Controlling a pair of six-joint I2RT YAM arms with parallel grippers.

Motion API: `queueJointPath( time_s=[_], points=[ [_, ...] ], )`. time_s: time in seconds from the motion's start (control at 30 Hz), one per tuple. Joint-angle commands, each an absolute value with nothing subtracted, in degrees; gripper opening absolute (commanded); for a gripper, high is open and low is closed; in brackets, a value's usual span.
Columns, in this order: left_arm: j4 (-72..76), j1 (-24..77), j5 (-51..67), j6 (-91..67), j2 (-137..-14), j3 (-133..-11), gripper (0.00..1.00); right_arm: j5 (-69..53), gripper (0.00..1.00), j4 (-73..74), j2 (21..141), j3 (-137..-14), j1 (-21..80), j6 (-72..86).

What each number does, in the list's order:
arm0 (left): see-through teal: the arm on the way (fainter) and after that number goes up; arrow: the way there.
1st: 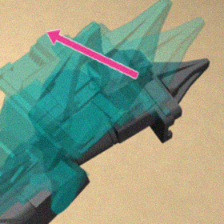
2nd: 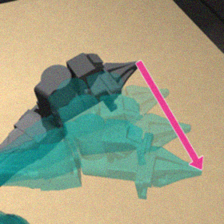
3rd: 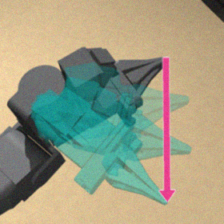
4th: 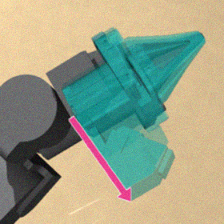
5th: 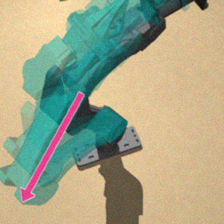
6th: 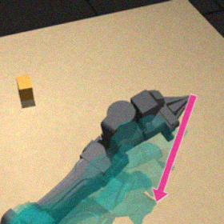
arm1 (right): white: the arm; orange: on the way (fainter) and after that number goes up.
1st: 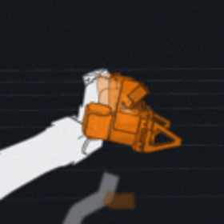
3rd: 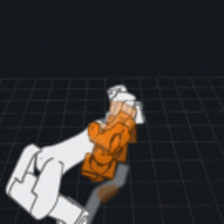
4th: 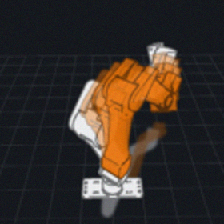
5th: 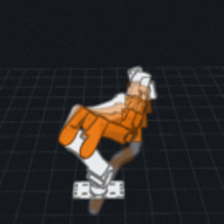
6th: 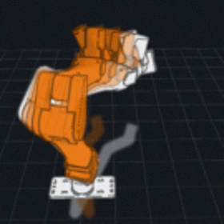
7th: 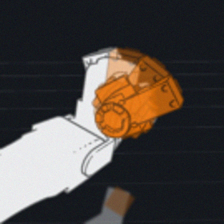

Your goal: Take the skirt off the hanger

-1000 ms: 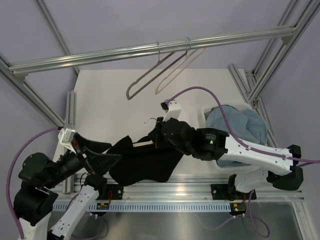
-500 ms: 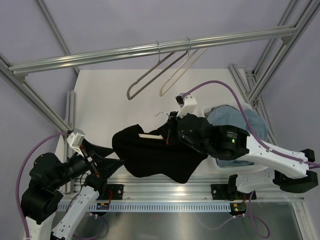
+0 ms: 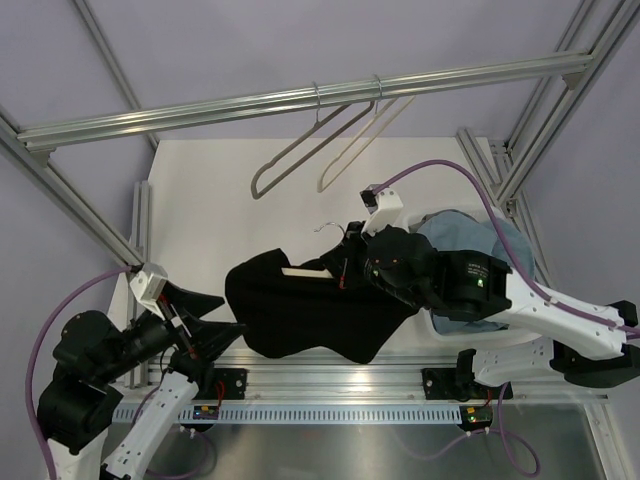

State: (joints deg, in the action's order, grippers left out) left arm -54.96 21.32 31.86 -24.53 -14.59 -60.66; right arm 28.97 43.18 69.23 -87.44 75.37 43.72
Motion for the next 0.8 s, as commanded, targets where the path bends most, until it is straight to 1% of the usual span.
queueJointPath(
  time_s=[0.0, 0.23, 0.6, 0.63, 0.67, 0.73, 0.77],
  points=[
    [-53.62, 21.27, 32.78, -21.71, -15.21, -62.84, 0.99, 28.04, 0.00, 40.87, 66.53, -88.69, 75.50, 44.91],
    [-50.63, 21.18, 34.89, -23.38, -14.85, -59.77, 0.99, 25.93, 0.00, 38.94, 64.25, -87.19, 75.50, 45.44],
    [-43.95, 21.18, 40.43, -25.75, -13.19, -56.60, 0.99, 22.24, 0.00, 36.48, 64.25, -87.28, 75.50, 45.88],
    [-43.68, 21.18, 40.69, -25.93, -13.18, -56.43, 0.95, 22.24, 0.00, 36.39, 64.34, -87.28, 75.41, 45.88],
    [-43.16, 21.27, 41.04, -26.01, -13.18, -56.16, 0.89, 22.15, 0.00, 36.47, 64.25, -87.28, 75.50, 45.88],
    [-42.80, 21.18, 41.57, -26.37, -13.27, -55.90, 0.69, 22.24, 0.00, 36.65, 64.25, -87.19, 75.41, 45.97],
    [-42.89, 21.18, 41.49, -26.45, -13.27, -55.81, 0.55, 22.50, 0.00, 36.91, 64.16, -87.10, 75.50, 45.97]
  ],
)
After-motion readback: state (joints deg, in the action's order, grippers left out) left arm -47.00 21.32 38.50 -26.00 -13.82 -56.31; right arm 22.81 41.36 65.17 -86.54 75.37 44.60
